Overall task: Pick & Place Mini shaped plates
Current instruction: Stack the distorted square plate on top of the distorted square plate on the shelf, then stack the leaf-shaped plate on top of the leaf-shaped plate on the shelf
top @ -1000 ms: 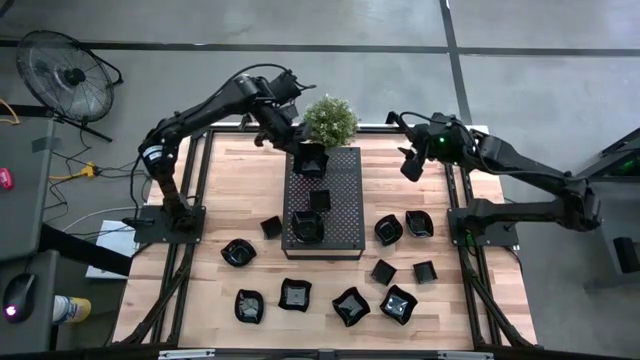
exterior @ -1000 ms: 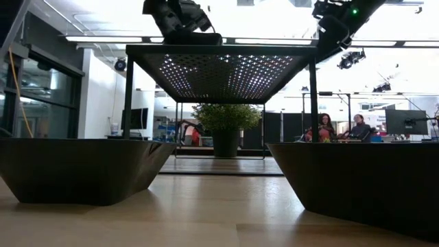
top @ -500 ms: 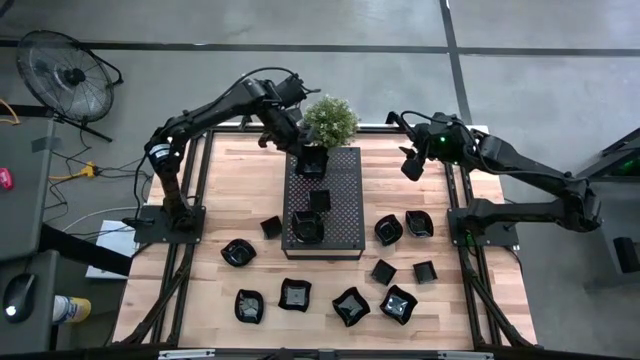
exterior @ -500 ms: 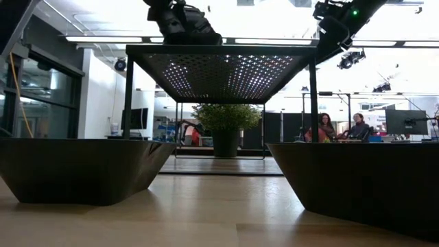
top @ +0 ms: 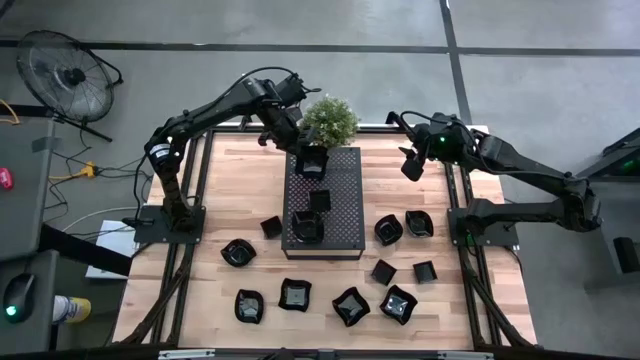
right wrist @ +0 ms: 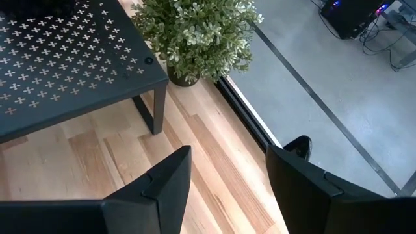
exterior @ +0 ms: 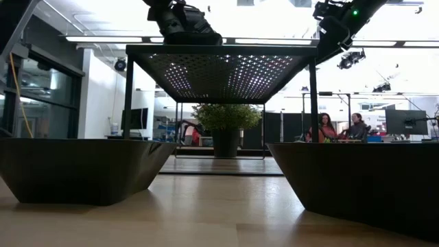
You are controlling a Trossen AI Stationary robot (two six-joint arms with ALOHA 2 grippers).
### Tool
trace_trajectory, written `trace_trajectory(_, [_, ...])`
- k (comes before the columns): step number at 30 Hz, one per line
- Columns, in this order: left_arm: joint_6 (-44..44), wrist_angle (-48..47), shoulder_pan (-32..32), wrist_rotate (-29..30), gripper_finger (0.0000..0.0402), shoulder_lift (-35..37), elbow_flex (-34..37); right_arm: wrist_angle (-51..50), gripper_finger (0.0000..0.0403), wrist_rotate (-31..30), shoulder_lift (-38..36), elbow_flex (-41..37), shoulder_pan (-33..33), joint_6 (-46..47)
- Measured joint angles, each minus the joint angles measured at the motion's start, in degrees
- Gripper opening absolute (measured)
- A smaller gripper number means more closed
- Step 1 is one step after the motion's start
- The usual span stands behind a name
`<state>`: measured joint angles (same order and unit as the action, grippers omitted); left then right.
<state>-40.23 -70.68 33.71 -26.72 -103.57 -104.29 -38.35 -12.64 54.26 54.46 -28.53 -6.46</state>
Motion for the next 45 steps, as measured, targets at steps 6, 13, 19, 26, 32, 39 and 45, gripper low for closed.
trace_trajectory(6, [0.84,-0.37,0.0,-0.37,0.0039,0.0,0.0,0.0,0.0195,0.01,0.02,0.0,0.0,-0.01])
trace_trajectory(13, [1.01,-0.19,0.0,-0.87,0.0058,0.0,0.0,0.0,0.0195,0.0,0.02,0.0,0.0,0.0])
trace_trajectory(19, [1.21,-0.16,0.0,-0.58,0.007,0.0,0.0,-0.27,0.0195,0.0,0.02,0.0,0.0,0.02])
trace_trajectory(26, [1.45,0.03,0.0,1.53,0.011,0.0,0.0,-1.1,0.0194,0.0,0.04,0.0,0.02,0.37])
trace_trajectory(32, [2.52,-0.15,0.0,1.62,0.0145,0.02,0.0,-1.62,0.0194,-0.02,0.04,0.0,0.02,0.46])
trace_trajectory(39, [3.39,-0.62,0.02,5.03,0.015,2.68,-0.02,-3.37,0.0194,-0.91,-1.0,0.0,0.0,0.67])
trace_trajectory(45, [6.47,-1.08,0.04,7.87,0.015,6.64,-0.02,-4.64,0.0194,-1.28,-3.28,0.0,0.0,4.39])
